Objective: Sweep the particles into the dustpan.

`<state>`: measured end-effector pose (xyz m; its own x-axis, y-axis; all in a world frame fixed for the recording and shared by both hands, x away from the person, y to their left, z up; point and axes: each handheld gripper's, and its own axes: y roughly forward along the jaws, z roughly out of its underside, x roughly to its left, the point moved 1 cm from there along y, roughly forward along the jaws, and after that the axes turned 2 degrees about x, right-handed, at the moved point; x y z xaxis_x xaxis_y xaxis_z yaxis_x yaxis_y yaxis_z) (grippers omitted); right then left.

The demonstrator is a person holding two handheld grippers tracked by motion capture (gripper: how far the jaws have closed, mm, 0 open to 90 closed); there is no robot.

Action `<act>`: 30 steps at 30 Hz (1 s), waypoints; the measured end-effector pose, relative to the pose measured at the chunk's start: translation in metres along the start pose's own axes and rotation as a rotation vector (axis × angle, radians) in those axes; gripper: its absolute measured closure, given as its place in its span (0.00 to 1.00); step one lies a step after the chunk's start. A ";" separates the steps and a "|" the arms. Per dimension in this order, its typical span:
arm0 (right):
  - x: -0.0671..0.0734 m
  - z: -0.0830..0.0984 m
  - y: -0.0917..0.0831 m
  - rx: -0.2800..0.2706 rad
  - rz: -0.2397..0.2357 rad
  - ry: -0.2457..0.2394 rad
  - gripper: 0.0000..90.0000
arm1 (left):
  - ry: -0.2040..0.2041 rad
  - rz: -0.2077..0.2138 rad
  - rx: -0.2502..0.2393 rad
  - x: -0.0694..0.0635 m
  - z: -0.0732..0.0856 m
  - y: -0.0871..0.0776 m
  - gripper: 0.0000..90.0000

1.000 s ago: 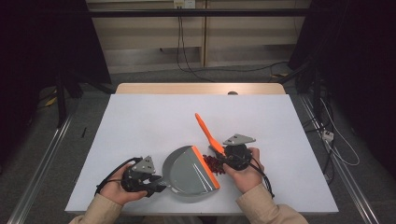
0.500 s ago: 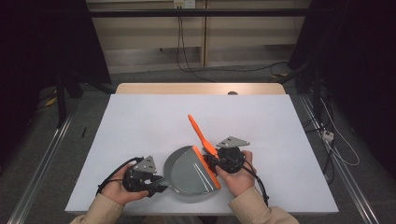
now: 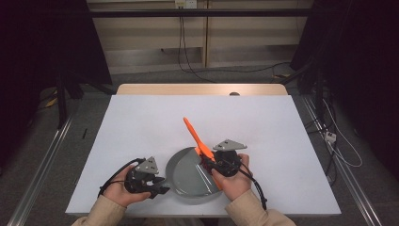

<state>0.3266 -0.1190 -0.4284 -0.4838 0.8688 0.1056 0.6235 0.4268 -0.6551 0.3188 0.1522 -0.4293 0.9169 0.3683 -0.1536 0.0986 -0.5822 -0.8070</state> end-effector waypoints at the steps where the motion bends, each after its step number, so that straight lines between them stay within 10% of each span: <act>1: 0.001 0.000 0.000 -0.003 0.000 0.000 0.78 | -0.002 0.000 -0.001 0.000 0.000 0.000 0.70; 18: 0.028 -0.012 0.004 -0.048 -0.125 -0.015 0.79 | -0.009 0.003 -0.017 0.001 0.002 0.000 0.70; 30: -0.008 -0.028 -0.006 -0.092 -0.034 -0.022 0.79 | -0.011 0.002 -0.017 0.001 0.003 -0.001 0.70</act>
<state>0.3443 -0.1209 -0.4043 -0.5183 0.8482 0.1096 0.6599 0.4781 -0.5796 0.3187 0.1551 -0.4306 0.9127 0.3754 -0.1613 0.1039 -0.5951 -0.7969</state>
